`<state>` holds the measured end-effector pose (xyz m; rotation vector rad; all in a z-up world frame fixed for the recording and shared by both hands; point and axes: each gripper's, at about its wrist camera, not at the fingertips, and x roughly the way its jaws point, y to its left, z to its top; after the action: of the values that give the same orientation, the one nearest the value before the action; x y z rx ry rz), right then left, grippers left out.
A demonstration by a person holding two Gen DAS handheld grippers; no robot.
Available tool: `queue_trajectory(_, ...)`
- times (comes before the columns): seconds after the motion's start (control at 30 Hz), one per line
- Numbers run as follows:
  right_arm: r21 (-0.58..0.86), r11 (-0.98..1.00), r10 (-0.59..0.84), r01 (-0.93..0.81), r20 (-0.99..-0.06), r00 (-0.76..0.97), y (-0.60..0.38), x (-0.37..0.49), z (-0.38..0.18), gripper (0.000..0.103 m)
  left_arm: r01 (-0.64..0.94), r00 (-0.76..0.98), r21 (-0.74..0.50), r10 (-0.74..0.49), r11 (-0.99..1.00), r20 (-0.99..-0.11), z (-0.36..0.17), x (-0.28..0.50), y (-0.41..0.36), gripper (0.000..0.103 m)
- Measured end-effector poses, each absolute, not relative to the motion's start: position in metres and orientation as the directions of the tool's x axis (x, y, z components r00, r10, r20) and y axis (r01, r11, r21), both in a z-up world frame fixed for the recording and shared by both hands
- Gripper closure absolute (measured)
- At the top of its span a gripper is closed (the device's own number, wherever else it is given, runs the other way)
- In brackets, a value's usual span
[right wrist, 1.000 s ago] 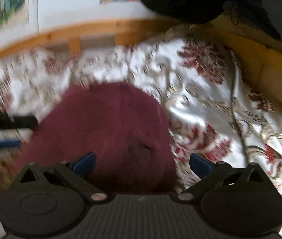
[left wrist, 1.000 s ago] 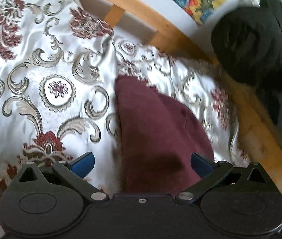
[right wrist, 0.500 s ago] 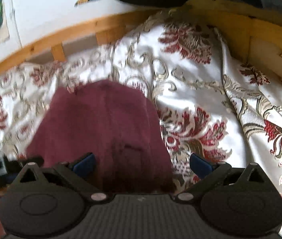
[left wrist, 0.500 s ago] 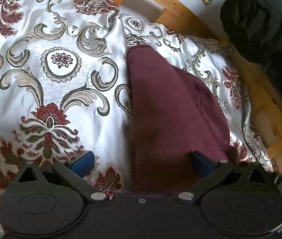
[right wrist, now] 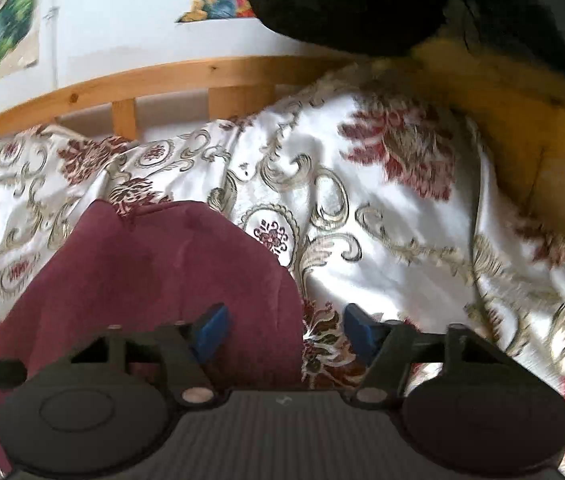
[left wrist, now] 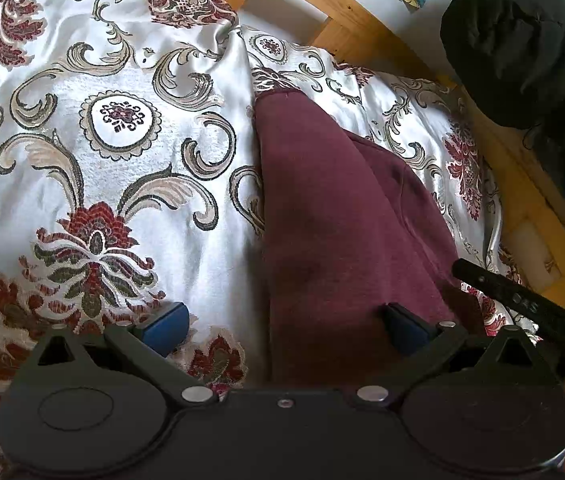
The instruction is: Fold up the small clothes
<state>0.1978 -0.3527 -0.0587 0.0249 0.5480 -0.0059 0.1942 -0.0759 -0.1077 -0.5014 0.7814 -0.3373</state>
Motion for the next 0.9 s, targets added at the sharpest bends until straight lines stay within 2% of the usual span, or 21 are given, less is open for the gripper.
queue_trajectory(0.07, 0.083, 0.996, 0.017, 0.032, -0.526, 0.85, -0.357, 0.203, -0.062, 0.074, 0.105, 0.67, -0.546, -0.465, 0.831, -0.579, -0.108, 0.193, -0.076, 0.001)
queue_trajectory(0.17, 0.149, 0.989, 0.066, 0.017, -0.535, 0.842, -0.359, 0.209, -0.065, 0.092, 0.104, 0.67, -0.548, -0.466, 0.83, -0.578, -0.109, 0.194, -0.077, 0.001)
queue_trajectory(0.2, 0.147, 0.989, 0.069, 0.012, -0.533, 0.843, -0.358, 0.21, -0.066, 0.094, 0.103, 0.67, -0.549, -0.466, 0.829, -0.578, -0.109, 0.194, -0.076, 0.001)
queue_trajectory(0.3, 0.109, 0.994, 0.045, 0.013, -0.512, 0.858, -0.353, 0.208, -0.065, 0.097, 0.103, 0.67, -0.55, -0.466, 0.829, -0.578, -0.109, 0.194, -0.077, 0.001)
queue_trajectory(0.47, 0.045, 0.998, -0.021, 0.042, -0.4, 0.916, -0.353, 0.204, -0.051, 0.098, 0.117, 0.661, -0.548, -0.477, 0.828, -0.58, -0.107, 0.195, -0.083, 0.001)
queue_trajectory(0.67, 0.056, 0.995, -0.044, 0.084, -0.508, 0.86, -0.358, 0.222, -0.07, 0.098, 0.152, 0.66, -0.54, -0.492, 0.828, -0.568, -0.111, 0.195, -0.085, 0.001)
queue_trajectory(0.9, 0.131, 0.986, -0.016, 0.099, -0.521, 0.853, -0.366, 0.22, -0.073, 0.096, 0.167, 0.676, -0.556, -0.505, 0.814, -0.537, -0.117, 0.191, -0.08, 0.001)
